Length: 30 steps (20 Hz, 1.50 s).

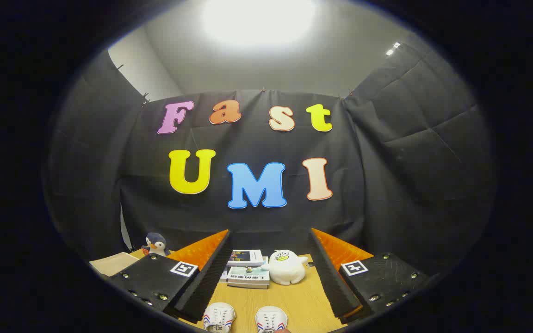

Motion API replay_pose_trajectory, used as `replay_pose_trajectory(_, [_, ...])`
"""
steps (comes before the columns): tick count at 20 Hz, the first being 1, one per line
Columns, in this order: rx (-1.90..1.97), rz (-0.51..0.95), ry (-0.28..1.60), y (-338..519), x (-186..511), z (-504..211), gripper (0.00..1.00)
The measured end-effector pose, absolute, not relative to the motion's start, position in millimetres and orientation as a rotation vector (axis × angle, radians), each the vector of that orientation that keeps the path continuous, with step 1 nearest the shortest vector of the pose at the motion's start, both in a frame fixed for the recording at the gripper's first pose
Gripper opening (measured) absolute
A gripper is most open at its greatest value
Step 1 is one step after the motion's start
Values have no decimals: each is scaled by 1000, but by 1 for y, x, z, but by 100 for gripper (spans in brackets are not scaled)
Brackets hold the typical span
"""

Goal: Open the storage box then place both shoes into the box .Put the left shoe in first, then the right shoe, with the right side of both shoes facing outward in a uniform manner.

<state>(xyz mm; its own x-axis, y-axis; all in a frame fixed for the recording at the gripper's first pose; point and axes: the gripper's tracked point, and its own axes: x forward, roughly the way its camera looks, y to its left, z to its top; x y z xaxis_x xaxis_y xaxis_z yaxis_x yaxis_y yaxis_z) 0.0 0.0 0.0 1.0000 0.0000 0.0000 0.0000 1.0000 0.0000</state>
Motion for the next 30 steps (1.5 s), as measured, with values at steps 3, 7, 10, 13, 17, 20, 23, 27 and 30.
replay_pose_trajectory(3, [3,-5,-3,-2,-2,0,97])
replay_pose_trajectory(7, [15,-4,2,-2,-3,-3,97])
replay_pose_trajectory(10, [20,3,2,-1,-3,-3,97])
replay_pose_trajectory(13, [10,8,-3,1,-3,-1,97])
replay_pose_trajectory(17, [11,14,-3,3,-3,-1,97])
replay_pose_trajectory(20, [5,17,-6,5,-5,0,97])
replay_pose_trajectory(23, [5,19,-9,5,-5,1,97])
replay_pose_trajectory(27, [24,39,-2,12,-8,-2,97])
replay_pose_trajectory(30, [69,80,18,25,-8,-8,97])
